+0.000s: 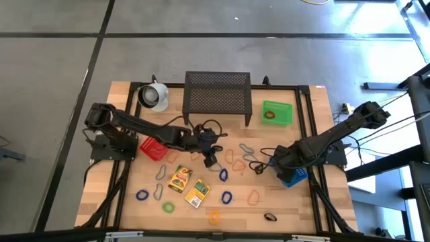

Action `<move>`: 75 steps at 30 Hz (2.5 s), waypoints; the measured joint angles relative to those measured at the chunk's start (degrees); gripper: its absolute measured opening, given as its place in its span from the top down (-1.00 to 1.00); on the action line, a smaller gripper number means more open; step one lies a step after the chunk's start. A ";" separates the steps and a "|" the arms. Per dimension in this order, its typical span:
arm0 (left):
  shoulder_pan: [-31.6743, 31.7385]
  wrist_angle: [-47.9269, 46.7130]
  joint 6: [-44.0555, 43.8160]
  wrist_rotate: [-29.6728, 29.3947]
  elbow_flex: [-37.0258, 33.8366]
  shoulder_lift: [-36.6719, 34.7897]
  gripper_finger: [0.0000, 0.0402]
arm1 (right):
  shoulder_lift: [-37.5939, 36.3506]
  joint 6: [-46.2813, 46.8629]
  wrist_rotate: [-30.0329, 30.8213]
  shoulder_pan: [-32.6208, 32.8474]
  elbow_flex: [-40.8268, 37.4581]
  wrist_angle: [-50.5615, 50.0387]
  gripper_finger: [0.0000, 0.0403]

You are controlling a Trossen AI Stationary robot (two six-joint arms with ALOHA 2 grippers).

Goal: Pick & Place Office Desk Supplies
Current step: Put the black rubber band into the blue bin

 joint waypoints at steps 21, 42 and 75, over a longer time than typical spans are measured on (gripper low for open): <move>0.25 0.77 6.54 0.91 0.00 7.64 0.23 | -0.04 0.90 0.17 -0.02 0.00 0.49 0.11; 3.43 5.34 15.08 7.68 0.25 17.12 0.52 | -0.04 3.58 -4.33 -0.04 0.24 0.48 -0.03; 0.91 38.02 12.31 8.84 0.04 -12.45 0.98 | -0.11 -28.82 44.19 -0.57 26.84 27.38 0.24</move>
